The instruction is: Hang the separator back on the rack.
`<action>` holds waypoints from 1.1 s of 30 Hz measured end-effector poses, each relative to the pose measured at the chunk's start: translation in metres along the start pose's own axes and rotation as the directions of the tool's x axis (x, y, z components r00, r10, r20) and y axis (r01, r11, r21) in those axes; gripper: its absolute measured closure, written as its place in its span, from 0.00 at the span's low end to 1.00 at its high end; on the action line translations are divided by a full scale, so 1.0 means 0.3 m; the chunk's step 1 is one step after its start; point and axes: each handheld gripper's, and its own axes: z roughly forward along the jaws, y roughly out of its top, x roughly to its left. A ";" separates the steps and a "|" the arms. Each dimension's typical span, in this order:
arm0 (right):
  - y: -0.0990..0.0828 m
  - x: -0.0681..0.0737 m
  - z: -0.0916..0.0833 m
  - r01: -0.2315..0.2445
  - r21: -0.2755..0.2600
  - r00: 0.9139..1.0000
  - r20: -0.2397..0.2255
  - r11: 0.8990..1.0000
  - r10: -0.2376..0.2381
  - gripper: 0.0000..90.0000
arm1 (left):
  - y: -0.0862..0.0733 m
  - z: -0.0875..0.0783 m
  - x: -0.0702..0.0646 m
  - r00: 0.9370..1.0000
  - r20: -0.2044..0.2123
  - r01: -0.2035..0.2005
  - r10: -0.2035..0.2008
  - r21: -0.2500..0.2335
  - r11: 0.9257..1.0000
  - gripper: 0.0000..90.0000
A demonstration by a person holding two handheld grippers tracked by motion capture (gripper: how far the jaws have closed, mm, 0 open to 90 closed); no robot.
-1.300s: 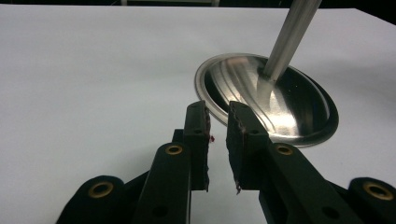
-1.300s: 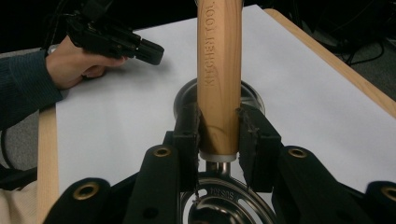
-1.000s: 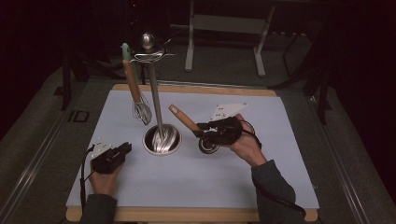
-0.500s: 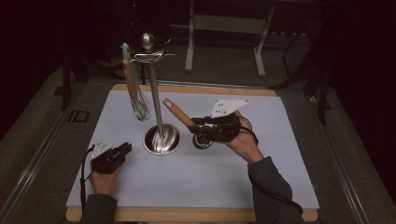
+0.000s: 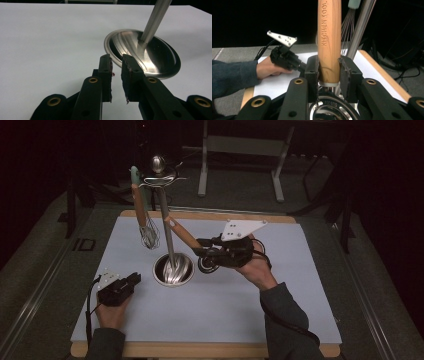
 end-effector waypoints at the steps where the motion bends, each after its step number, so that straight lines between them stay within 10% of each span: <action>1: 0.007 0.001 -0.001 0.005 -0.004 1.000 0.004 1.000 -0.005 0.78 | 0.000 0.000 0.000 1.000 0.001 0.000 0.000 0.000 1.000 0.88; 15: 0.102 -0.012 -0.062 0.014 -0.112 0.997 0.071 0.994 -0.006 0.78 | 0.000 0.000 -0.001 1.000 0.001 0.001 -0.001 -0.002 1.000 0.88; 33: 0.159 -0.038 -0.008 0.019 -0.087 0.997 0.080 0.996 -0.012 0.78 | 0.000 0.000 0.001 1.000 0.003 -0.001 0.001 0.000 1.000 0.87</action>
